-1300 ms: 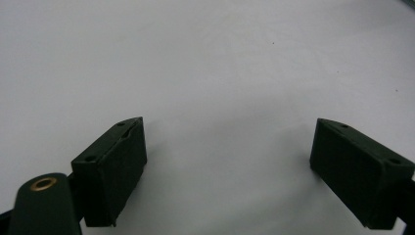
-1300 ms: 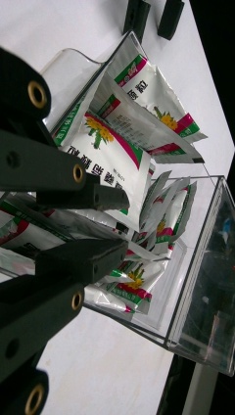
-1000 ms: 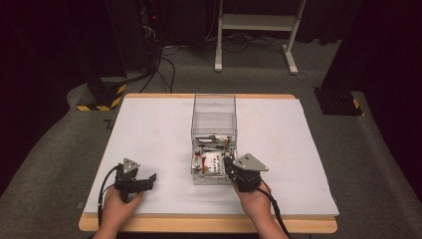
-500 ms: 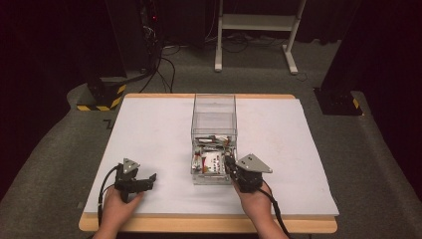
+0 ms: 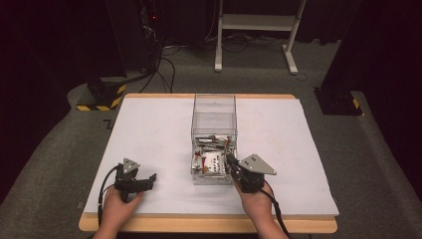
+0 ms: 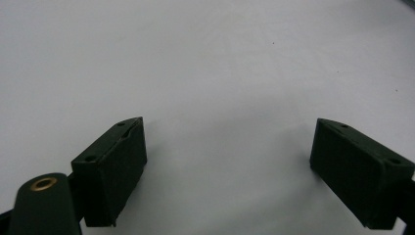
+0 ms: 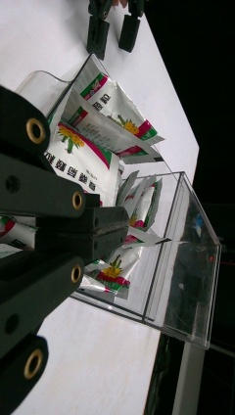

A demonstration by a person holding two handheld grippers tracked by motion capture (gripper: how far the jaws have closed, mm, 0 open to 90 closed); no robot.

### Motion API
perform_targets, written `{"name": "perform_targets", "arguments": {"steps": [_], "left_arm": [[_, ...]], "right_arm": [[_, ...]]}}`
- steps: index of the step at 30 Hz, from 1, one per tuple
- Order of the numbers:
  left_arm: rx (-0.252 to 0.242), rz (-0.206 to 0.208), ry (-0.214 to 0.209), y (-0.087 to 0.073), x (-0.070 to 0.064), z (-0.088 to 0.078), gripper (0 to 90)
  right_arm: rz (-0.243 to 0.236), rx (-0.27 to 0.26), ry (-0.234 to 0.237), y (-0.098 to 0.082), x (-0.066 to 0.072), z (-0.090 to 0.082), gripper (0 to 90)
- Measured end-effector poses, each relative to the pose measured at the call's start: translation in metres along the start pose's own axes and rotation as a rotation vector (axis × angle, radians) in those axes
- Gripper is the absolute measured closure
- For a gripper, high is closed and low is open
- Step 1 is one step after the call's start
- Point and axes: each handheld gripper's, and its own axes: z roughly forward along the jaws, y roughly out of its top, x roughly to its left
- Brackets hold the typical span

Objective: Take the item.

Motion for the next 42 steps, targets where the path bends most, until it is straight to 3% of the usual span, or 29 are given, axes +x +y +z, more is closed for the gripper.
{"name": "perform_targets", "arguments": {"steps": [42], "left_arm": [[-0.001, 0.002, 0.001, 0.000, 0.000, 0.000, 13.9]], "right_arm": [[0.007, -0.104, -0.017, 0.010, -0.002, -0.012, 90.0]]}}
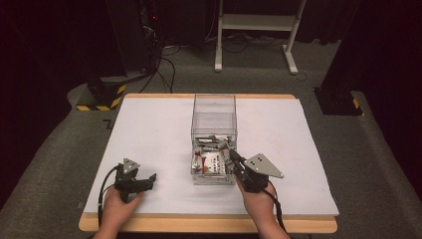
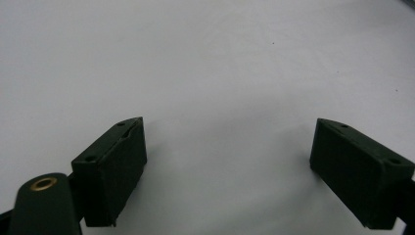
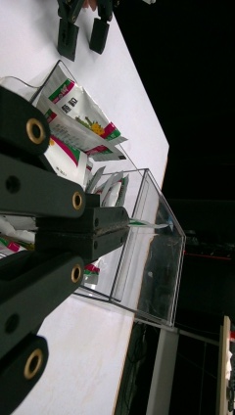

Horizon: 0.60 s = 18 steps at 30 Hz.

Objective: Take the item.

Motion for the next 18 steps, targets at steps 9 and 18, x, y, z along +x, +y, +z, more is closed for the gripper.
{"name": "perform_targets", "arguments": {"steps": [9, 18], "left_arm": [[-0.001, -0.003, -0.001, -0.0001, -0.0001, 0.0001, 13.9], [-0.001, -0.003, -0.001, -0.0001, -0.0001, 0.0000, 13.9]], "right_arm": [[0.003, -0.018, 0.000, 0.0038, -0.0029, -0.0019, 90.0], [0.002, -0.028, 0.000, 0.0066, -0.0041, -0.0031, 90.0]]}}
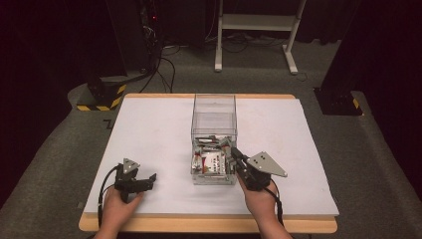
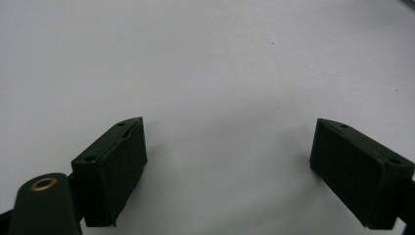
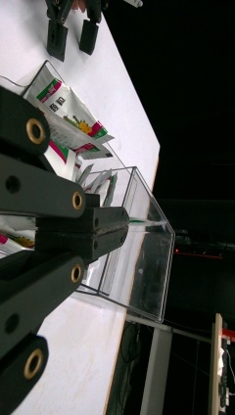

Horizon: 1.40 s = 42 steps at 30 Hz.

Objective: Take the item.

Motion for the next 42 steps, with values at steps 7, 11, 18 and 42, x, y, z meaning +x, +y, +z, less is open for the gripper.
{"name": "perform_targets", "arguments": {"steps": [7, 11, 18, 42], "left_arm": [[0.000, 0.000, 0.000, 0.000, 0.000, 0.000, 13.9], [0.000, 0.000, 0.000, 0.000, 0.000, 0.000, 13.9], [0.000, 0.002, 0.000, 0.000, 0.000, 0.000, 13.9], [0.001, 0.000, 0.000, 0.000, 0.000, 0.000, 13.9]], "right_arm": [[0.002, -0.017, -0.004, 0.003, -0.003, -0.003, 90.0], [0.003, -0.018, -0.006, 0.004, -0.004, -0.004, 90.0], [0.001, -0.032, -0.011, 0.007, -0.006, -0.007, 90.0], [0.001, -0.027, -0.107, 0.020, -0.042, 0.003, 90.0]]}}
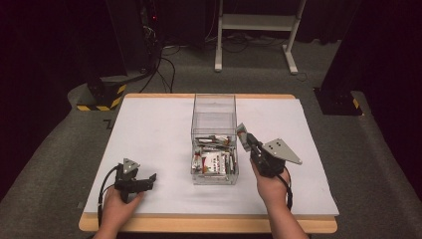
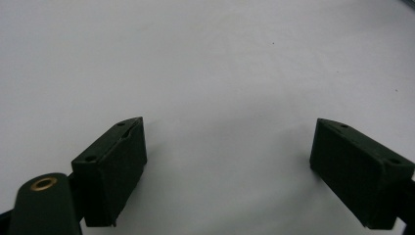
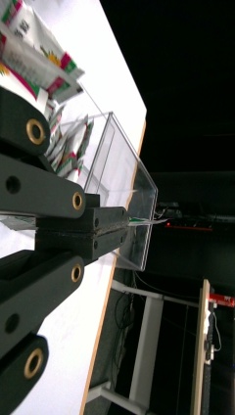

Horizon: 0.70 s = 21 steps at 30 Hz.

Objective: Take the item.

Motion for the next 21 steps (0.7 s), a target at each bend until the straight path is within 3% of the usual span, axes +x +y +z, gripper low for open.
{"name": "perform_targets", "arguments": {"steps": [10, 21], "left_arm": [[0.000, 0.002, 0.000, 0.000, 0.000, 0.000, 13.9], [0.000, 0.002, 0.001, 0.000, 0.000, 0.000, 13.9]], "right_arm": [[0.016, 0.021, -0.055, -0.003, -0.020, 0.015, 90.0], [0.036, 0.037, -0.071, -0.011, -0.033, 0.023, 90.0]]}}
